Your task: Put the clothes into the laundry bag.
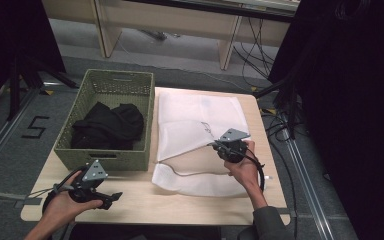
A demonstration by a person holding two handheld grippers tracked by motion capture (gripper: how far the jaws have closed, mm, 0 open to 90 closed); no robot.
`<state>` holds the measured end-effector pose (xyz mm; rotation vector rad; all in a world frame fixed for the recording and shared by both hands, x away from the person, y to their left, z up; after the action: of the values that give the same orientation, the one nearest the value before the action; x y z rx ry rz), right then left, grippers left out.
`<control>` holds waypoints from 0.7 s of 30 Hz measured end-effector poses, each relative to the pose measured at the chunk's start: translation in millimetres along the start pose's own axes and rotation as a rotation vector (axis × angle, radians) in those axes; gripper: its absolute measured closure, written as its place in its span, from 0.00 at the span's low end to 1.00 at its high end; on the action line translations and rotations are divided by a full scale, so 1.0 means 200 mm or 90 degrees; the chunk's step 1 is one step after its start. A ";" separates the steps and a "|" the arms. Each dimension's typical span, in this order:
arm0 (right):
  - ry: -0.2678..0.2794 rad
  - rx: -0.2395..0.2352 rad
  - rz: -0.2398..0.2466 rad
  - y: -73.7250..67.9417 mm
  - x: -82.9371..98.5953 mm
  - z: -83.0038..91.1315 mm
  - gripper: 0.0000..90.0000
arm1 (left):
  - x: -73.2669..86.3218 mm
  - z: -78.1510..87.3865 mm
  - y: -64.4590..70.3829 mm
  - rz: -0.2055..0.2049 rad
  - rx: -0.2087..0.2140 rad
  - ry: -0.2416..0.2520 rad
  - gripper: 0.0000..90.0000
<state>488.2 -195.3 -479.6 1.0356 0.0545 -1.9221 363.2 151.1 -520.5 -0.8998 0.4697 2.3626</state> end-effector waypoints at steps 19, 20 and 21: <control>0.029 0.015 -0.001 0.06 -0.05 0.02 0.94 | -0.50 0.29 -0.25 -0.011 -0.054 0.100 0.18; 0.031 0.016 -0.008 0.06 -0.05 0.02 0.94 | -0.53 0.29 -0.28 -0.015 -0.061 0.099 0.19; 0.031 0.016 -0.008 0.06 -0.05 0.02 0.94 | -0.57 0.28 -0.31 -0.008 -0.066 0.093 0.19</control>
<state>495.9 -196.0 -465.6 1.1017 0.0640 -1.9128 443.1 184.8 -409.4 -1.1256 0.4005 2.3380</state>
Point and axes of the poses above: each handheld gripper's, and its own axes: z roughly backward along the jaws, x roughly out of its underside, y roughly to its right, the point moved 8 cm from there along -z, roughly forward along the jaws, and after that the axes turned 11 degrees about z, right-handed, at the moved point
